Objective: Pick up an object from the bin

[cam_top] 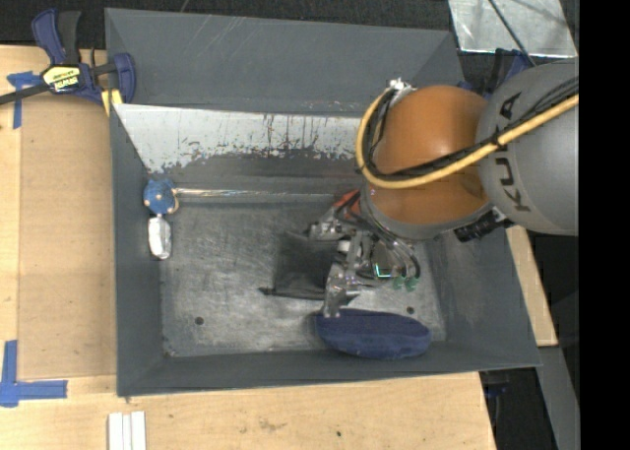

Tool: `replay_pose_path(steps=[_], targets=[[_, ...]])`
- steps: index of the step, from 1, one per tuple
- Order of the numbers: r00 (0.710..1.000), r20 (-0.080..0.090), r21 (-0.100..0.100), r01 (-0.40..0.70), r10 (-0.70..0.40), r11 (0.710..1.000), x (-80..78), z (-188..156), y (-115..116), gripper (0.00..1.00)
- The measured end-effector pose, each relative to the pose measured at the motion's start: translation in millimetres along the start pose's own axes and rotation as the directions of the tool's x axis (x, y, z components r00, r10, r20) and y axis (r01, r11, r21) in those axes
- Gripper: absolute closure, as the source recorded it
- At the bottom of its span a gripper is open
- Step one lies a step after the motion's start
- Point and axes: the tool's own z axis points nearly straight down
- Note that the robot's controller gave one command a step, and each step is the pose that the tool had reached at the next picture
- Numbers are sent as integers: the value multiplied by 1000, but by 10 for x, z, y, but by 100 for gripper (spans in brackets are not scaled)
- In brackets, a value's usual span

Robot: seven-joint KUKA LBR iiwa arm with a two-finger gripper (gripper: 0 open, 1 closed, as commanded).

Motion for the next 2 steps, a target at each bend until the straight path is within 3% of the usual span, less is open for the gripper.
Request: replay_pose_path(steps=[1, 2], targets=[[977, 11, -3, -214, 214, 977, -280, 543, -192, 0], [799, 0, -17, -601, 601, 799, -519, 1043, -449, 0]])
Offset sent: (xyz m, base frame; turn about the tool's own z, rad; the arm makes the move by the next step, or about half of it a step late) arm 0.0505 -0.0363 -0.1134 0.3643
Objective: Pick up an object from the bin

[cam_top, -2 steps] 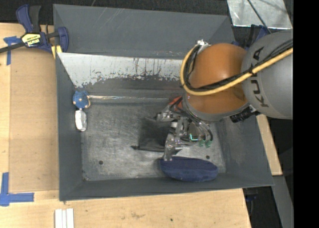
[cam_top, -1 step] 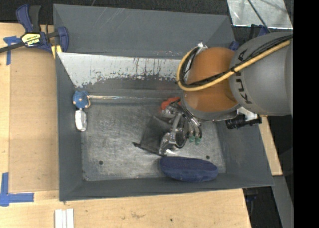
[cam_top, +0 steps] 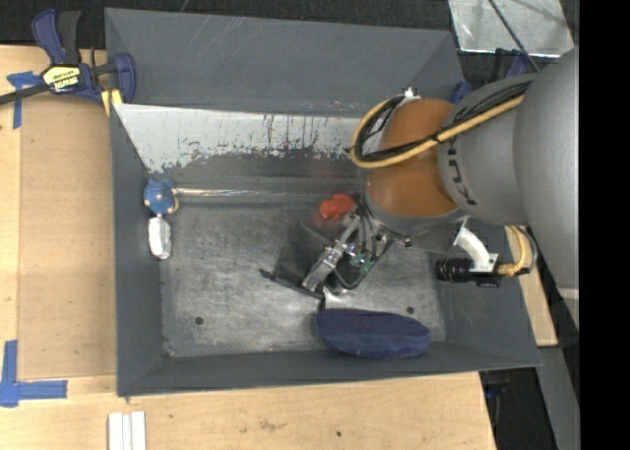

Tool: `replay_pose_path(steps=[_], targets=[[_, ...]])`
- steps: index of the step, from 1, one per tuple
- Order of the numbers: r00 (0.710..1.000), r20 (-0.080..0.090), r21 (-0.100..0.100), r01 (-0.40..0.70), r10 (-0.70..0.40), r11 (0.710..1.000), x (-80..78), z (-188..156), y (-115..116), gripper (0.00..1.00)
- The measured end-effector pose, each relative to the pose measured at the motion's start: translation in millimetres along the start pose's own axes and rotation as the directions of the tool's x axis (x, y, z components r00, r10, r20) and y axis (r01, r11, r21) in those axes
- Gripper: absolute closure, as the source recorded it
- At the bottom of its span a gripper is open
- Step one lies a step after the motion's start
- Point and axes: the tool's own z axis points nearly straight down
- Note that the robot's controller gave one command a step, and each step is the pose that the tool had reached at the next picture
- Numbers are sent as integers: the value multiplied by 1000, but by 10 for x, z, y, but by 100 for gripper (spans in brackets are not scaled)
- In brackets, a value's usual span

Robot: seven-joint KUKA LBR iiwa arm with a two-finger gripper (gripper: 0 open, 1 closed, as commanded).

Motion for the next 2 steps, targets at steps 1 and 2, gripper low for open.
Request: replay_pose_path(steps=[1, 2], targets=[[1000, 3, 9, 5, -5, 1000, 6, -26, 27, 0], [905, 14, 15, 425, -426, 905, 127, 39, 345, 0]])
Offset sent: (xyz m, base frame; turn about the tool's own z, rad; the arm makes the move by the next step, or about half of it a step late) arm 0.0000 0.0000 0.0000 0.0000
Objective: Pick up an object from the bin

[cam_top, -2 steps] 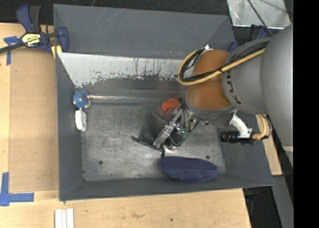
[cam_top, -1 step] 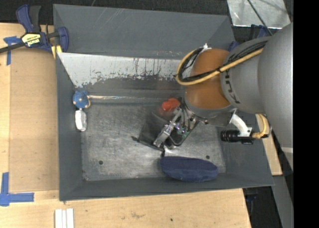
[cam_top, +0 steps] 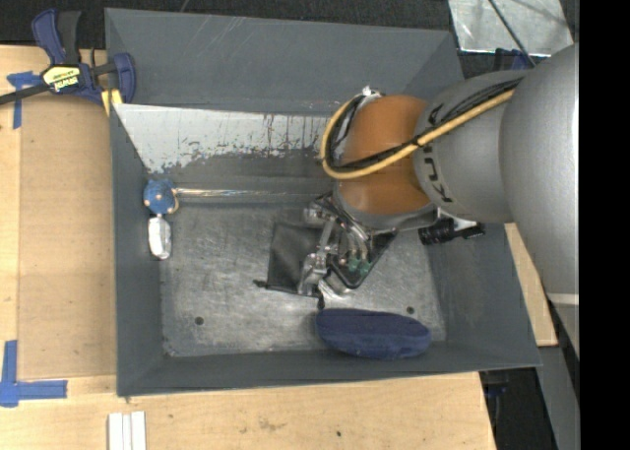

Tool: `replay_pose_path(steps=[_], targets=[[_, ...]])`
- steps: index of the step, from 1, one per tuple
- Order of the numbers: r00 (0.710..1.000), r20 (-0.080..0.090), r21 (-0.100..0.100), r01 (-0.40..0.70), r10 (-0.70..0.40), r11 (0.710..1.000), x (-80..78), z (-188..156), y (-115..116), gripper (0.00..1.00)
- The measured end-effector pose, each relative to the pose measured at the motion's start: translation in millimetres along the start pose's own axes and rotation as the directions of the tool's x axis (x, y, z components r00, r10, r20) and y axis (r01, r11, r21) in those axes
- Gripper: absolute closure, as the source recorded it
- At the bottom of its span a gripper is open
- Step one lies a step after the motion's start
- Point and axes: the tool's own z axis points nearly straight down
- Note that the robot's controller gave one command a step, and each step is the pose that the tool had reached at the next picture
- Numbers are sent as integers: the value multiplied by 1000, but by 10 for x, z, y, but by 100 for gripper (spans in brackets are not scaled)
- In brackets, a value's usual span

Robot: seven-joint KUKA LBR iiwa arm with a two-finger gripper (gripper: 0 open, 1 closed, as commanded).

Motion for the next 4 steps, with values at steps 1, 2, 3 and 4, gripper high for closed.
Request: replay_pose_path(steps=[1, 2, 3, 4], targets=[[1000, -8, -1, -1, 1, 1000, -24, -22, -8, 0], [1000, 4, -5, -2, 2, 1000, -59, -55, 3, 100], [1000, -10, -2, -2, 2, 1000, -76, -146, 5, 100], [1000, -5, -4, -2, 2, 1000, -118, -872, 3, 100]])
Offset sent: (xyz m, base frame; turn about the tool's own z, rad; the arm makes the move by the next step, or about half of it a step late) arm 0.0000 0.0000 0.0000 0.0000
